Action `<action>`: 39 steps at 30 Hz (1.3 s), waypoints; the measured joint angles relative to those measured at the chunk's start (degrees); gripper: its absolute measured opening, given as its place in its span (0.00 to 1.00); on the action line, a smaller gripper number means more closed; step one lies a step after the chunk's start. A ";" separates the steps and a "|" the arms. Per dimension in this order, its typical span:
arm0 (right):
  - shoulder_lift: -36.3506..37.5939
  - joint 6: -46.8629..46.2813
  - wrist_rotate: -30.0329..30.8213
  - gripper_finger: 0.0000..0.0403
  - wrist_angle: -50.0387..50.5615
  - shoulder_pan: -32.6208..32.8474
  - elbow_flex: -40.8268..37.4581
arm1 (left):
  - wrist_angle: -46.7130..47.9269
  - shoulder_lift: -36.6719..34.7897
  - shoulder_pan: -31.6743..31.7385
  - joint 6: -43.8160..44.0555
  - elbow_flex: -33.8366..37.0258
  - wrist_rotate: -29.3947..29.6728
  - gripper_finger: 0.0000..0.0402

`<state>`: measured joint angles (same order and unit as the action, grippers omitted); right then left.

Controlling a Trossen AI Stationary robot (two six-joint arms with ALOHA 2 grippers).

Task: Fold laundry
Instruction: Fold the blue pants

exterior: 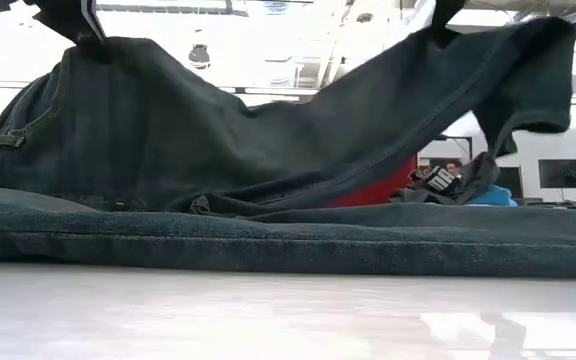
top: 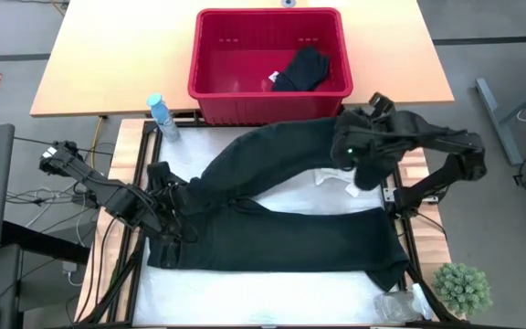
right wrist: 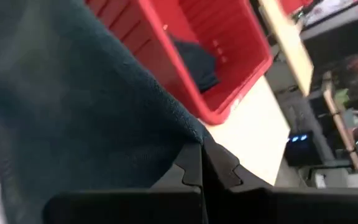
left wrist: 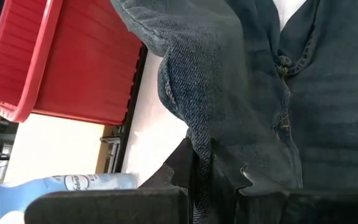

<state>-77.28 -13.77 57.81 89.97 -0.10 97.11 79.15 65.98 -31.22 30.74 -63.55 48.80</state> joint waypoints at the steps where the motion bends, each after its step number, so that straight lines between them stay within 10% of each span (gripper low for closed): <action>1: 0.47 0.08 0.20 0.05 -0.07 0.54 0.30 | 0.00 0.00 0.00 0.05 0.00 -0.05 0.03; 10: 5.26 1.56 4.96 0.05 0.11 4.07 -9.02 | 3.37 0.00 0.01 4.78 0.00 -0.43 0.03; 19: 11.21 16.25 24.47 0.05 0.05 1.65 -15.96 | 5.98 0.00 0.02 5.69 -0.04 -0.45 0.03; 30: 10.27 23.94 29.19 0.05 -6.64 10.03 -15.94 | 7.21 0.02 0.04 9.52 -0.04 -0.31 0.03; 39: 7.17 -17.02 11.82 0.05 -1.45 31.59 -15.90 | 7.19 0.04 0.59 8.35 -0.04 -1.17 0.03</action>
<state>-70.11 -30.79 69.63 88.52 31.49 81.21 86.35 66.02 -30.63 39.09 -63.59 47.63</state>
